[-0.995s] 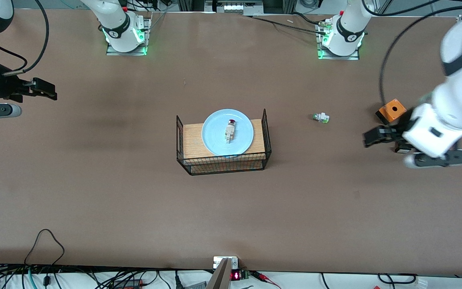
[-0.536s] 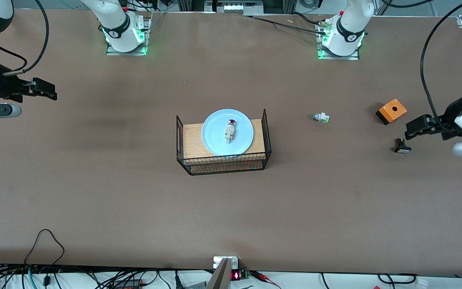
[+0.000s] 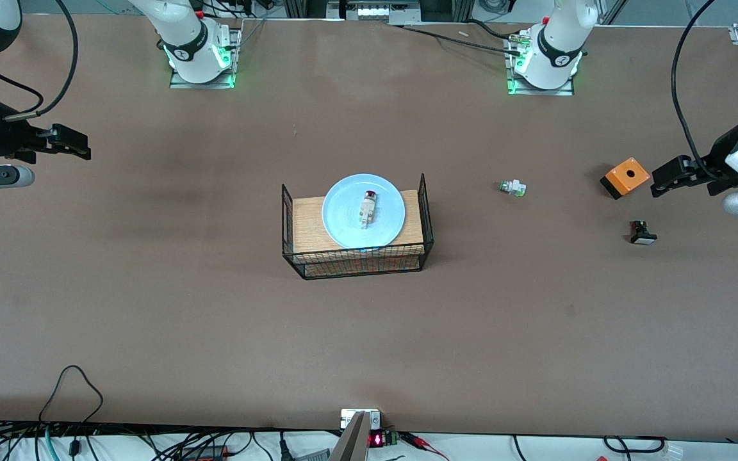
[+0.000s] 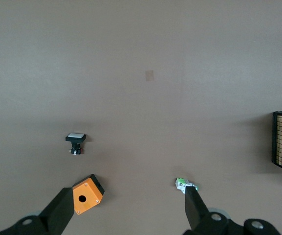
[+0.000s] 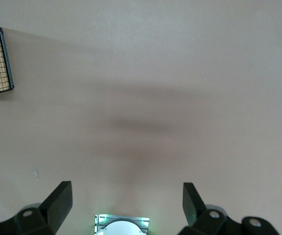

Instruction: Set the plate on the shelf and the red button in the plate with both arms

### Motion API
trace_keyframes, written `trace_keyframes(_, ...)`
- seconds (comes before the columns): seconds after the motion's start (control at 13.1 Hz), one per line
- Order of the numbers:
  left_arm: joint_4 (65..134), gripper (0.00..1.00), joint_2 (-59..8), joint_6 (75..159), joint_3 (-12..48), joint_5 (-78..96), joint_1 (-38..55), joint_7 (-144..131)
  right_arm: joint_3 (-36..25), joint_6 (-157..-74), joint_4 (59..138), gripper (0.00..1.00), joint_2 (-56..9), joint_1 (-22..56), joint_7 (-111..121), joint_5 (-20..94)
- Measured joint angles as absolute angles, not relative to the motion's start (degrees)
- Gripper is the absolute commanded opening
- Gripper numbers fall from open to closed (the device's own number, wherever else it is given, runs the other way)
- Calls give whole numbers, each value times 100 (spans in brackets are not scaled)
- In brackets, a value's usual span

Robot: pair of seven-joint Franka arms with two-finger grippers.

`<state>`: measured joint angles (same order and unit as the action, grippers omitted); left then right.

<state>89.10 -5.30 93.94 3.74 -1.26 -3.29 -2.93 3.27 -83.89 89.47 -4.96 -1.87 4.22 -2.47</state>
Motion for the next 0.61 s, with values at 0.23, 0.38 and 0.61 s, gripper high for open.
trace_keyframes(0.23,9140,100,-370,9399,367,-126,-330,-293,326,-8389,8947,100,-496,-188,422,-247)
trace_keyframes(0.38,9244,100,-250,9398,349,-126,-342,-290,324,-8389,8946,100,-496,-188,422,-248)
trace_keyframes(0.61,9341,100,-92,9387,326,-126,-382,-227,324,-8389,8946,100,-496,-189,422,-248)
